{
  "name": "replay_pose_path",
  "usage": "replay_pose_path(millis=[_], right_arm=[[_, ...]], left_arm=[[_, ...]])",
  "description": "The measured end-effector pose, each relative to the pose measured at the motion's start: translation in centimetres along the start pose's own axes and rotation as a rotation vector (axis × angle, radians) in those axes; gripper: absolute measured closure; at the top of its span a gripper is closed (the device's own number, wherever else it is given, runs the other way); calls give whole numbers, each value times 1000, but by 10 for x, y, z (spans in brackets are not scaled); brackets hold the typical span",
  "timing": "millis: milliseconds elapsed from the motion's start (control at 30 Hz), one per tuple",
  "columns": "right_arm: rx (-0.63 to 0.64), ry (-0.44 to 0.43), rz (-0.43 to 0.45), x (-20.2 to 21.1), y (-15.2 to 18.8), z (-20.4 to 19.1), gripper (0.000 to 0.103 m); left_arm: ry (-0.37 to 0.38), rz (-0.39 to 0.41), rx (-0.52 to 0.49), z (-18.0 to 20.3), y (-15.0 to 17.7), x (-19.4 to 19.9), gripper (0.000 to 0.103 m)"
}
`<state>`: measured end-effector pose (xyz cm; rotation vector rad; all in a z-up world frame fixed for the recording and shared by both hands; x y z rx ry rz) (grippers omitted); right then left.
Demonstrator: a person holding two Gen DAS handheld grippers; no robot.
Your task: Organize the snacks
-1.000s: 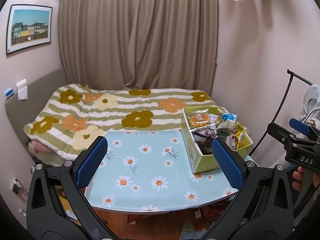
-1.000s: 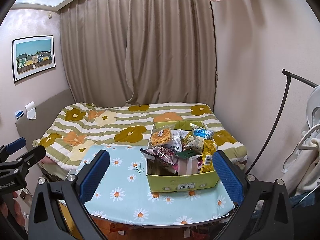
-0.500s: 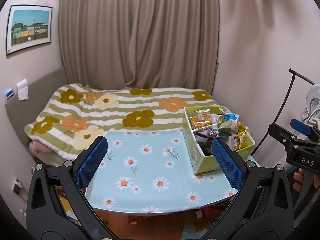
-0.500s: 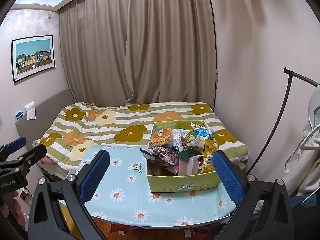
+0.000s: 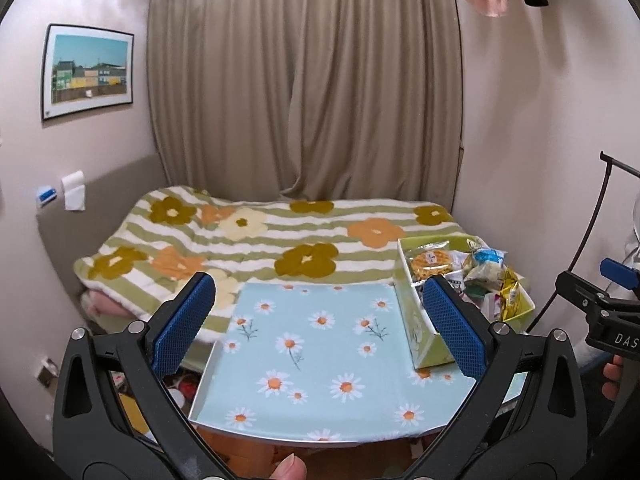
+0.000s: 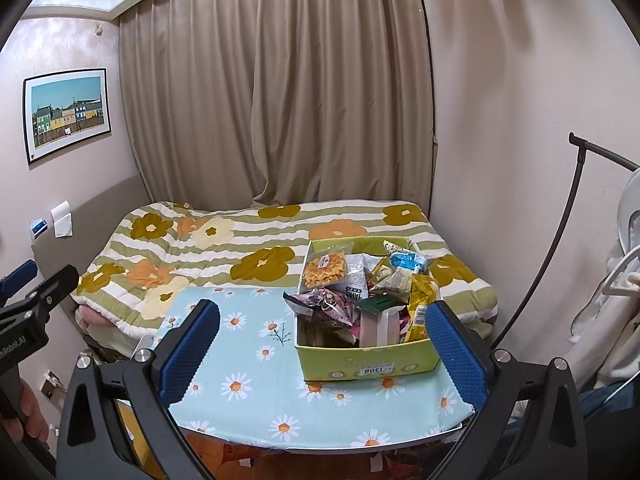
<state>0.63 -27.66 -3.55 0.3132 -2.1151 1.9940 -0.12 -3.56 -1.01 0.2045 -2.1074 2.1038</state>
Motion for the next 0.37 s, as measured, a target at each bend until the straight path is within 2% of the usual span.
replay_pose_path(millis=[133,367], right_arm=[[6,4,-1,1,0,-3,1],[6,7,-1,1,-1,-3,1]], left_arm=[[49,-14,30,-5,5,0,0],[69,-7,5,-1,8,2,0]])
Point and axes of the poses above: each gripper's, at about its wrist camera, not at the fingertips, and x roughly against the way its jaws point, z to its right, y to its underside, the point moved 2 cm from there along -x, roughly the way its jaws point, and after that the axes turned 11 degrees about z, right-handed, at the moved point
